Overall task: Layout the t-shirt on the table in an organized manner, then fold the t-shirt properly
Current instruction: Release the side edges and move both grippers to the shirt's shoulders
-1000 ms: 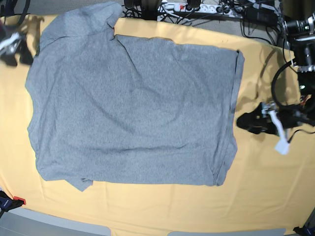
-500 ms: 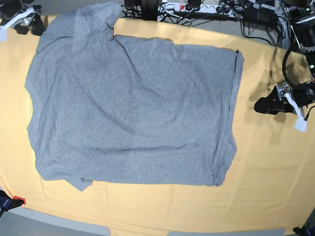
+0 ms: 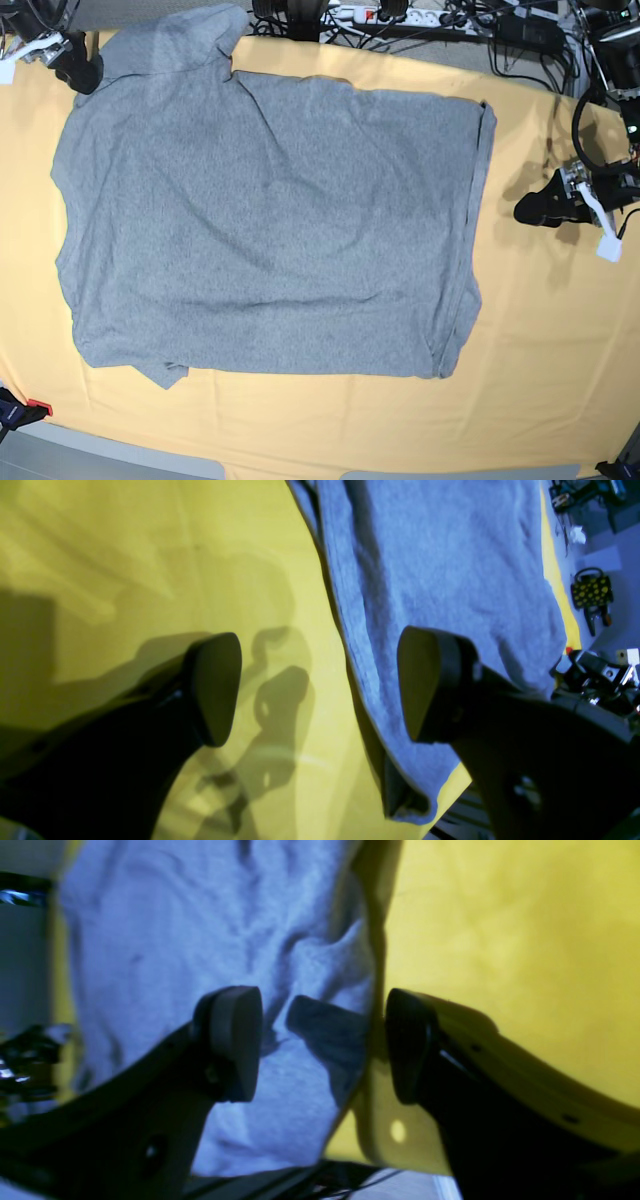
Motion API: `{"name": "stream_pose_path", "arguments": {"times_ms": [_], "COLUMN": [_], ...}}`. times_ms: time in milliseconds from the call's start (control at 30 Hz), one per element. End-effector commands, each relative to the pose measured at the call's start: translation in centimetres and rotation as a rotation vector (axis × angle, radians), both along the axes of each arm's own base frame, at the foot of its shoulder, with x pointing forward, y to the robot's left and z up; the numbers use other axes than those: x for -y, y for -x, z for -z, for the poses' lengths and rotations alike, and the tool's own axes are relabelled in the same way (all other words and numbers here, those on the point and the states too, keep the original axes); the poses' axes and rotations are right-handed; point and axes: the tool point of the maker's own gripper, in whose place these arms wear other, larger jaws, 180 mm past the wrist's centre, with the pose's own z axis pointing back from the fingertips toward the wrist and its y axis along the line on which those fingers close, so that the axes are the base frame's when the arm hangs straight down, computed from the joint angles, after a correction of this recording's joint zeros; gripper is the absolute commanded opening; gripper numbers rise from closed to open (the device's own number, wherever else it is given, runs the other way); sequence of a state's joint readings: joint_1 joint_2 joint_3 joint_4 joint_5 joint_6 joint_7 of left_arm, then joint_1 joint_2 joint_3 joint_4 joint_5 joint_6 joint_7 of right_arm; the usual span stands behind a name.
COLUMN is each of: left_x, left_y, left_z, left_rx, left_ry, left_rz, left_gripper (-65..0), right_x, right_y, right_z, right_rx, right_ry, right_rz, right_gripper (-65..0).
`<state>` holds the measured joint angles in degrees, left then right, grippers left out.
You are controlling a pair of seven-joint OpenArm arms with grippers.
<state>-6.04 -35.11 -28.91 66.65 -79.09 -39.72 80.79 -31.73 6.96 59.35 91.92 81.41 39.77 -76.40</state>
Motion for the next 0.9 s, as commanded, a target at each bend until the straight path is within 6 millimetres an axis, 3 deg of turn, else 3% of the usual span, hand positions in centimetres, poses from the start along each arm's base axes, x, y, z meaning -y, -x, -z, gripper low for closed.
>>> {"name": "stream_pose_path", "arguments": {"times_ms": [0, 267, 433, 600, 700, 867], "left_x": [-0.6, -0.3, 0.2, 0.3, 0.3, 0.3], "left_y": [-0.9, -1.1, -1.2, -1.2, -1.2, -1.2], "left_z": [-1.9, -2.6, -3.0, -2.9, -2.9, -2.9], "left_rx": [0.058, 0.084, 0.099, 0.099, 0.099, 0.099], "left_ry": [-0.006, 0.037, 0.069, 0.072, 0.072, 0.072], "left_rz": [-0.005, -0.006, -0.005, -0.005, -0.005, -0.005], "left_gripper": [-15.9, -15.9, -15.9, -15.9, -15.9, -15.9], "right_x": [-0.1, -0.5, -0.4, -0.5, -0.5, -2.0], "right_y": [0.5, 0.5, 0.4, 0.4, 0.3, -0.1], "right_z": [-0.3, -0.6, -0.6, -0.6, -0.6, -0.1], "right_rx": [-0.014, -0.001, 0.000, 0.000, 0.002, -0.004], "right_ry": [0.001, -0.020, -0.019, -0.020, -0.021, -0.049], "right_rz": [-0.032, -0.042, -0.042, -0.042, -0.044, -0.090], "right_gripper": [-24.7, -24.8, -36.7, -35.7, -29.4, -26.8]}}
